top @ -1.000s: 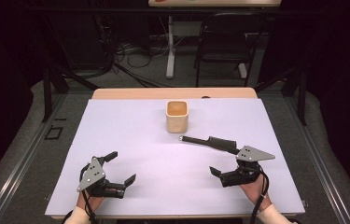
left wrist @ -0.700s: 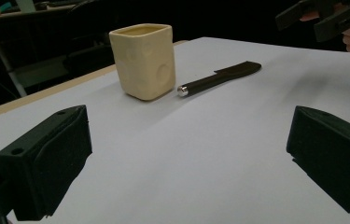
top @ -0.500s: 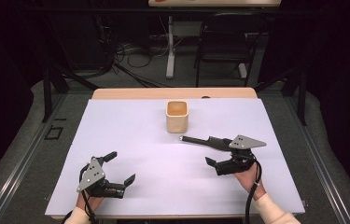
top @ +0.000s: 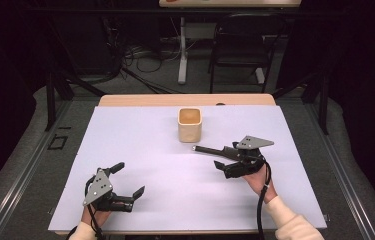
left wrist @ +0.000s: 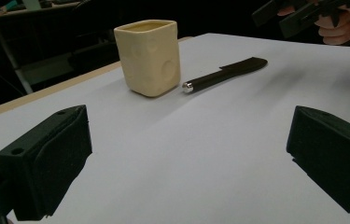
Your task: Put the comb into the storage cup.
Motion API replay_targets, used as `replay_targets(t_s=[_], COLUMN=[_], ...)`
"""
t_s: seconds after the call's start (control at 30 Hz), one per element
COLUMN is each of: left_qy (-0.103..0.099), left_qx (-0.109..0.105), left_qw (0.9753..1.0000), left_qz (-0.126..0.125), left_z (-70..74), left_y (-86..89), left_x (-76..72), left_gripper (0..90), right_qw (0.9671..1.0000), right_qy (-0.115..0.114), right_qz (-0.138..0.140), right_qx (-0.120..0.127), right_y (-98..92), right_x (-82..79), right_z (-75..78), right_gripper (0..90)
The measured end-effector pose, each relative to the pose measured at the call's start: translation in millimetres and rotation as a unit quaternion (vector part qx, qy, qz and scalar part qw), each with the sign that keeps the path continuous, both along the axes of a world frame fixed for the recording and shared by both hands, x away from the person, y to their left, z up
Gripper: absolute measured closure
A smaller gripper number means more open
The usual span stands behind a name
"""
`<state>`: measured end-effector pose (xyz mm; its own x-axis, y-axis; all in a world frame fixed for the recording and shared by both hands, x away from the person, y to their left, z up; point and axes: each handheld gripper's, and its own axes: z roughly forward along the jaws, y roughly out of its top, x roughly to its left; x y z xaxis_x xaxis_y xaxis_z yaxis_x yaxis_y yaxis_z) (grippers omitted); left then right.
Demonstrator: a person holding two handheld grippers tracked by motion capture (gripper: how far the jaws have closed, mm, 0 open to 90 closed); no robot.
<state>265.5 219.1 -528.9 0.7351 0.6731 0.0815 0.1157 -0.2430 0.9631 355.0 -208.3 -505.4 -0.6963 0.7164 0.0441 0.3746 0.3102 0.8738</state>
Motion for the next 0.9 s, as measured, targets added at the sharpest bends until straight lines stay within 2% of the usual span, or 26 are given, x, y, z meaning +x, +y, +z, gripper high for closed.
replay_targets(t_s=[0.13, 0.9], left_qy=[0.0, 0.0], left_qx=[0.002, 0.003], left_qw=[1.0, 1.0], left_qz=[0.004, 0.003], left_z=[-0.2, -0.2], left_y=[0.5, 0.5], left_x=[0.0, -0.3], left_gripper=[0.1, 0.1], right_qw=[1.0, 0.9992], right_qy=[0.004, 0.035], right_qz=[-0.007, -0.002], right_qx=[-0.005, -0.019], right_y=[2.9, 31.3], right_x=[8.7, 53.7], right_z=[-0.4, -5.6], right_gripper=[0.0, 0.0])
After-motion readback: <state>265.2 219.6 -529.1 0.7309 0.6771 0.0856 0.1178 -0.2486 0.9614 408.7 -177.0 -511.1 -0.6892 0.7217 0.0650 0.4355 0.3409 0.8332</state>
